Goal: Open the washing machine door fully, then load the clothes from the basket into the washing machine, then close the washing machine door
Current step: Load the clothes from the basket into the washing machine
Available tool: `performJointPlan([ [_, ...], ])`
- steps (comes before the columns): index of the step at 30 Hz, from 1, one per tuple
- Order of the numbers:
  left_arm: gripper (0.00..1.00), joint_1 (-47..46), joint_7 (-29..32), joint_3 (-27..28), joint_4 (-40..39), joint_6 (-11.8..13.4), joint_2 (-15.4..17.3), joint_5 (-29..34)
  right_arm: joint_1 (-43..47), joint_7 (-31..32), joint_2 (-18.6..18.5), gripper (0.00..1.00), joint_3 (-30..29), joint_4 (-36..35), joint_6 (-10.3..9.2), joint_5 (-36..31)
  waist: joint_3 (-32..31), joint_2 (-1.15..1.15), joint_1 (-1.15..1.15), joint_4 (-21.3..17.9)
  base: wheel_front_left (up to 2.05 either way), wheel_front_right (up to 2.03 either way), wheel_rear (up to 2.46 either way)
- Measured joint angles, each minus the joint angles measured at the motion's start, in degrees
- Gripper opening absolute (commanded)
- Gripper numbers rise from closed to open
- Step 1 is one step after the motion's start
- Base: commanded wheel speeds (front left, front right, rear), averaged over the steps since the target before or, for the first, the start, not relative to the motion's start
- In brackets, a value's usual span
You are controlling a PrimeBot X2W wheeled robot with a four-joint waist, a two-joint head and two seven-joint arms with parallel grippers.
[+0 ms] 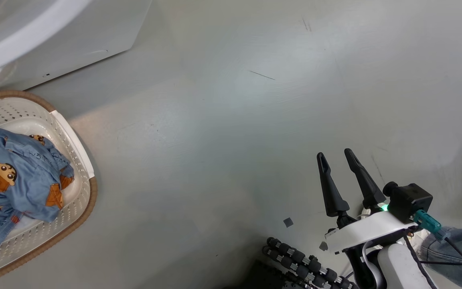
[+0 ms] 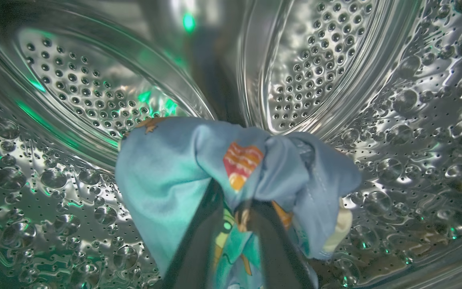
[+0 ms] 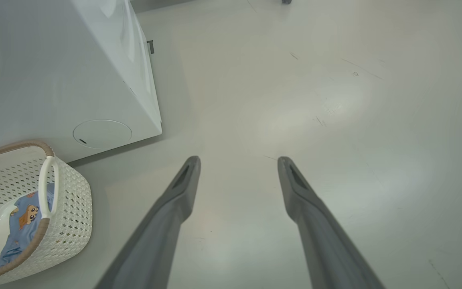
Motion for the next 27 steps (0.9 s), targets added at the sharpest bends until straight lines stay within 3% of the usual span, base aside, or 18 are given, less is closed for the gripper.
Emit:
performJointPlan([
  [9, 1.00, -1.52, 3.72, -0.34, 4.43, 1.36, 0.08, 1.37, 0.28, 0.00, 0.03, 1.00, 0.56, 0.04, 0.00, 0.00, -0.52, 0.00, 0.00, 0.19, 0.00, 0.00, 0.00],
  [27, 1.00, -0.12, -2.02, 0.42, 9.62, 3.22, -9.94, -1.40, -2.01, 0.00, -0.04, 1.00, -3.20, 0.15, 0.00, -1.65, -4.87, 0.00, -0.01, 6.44, 0.00, 0.00, 0.00],
])
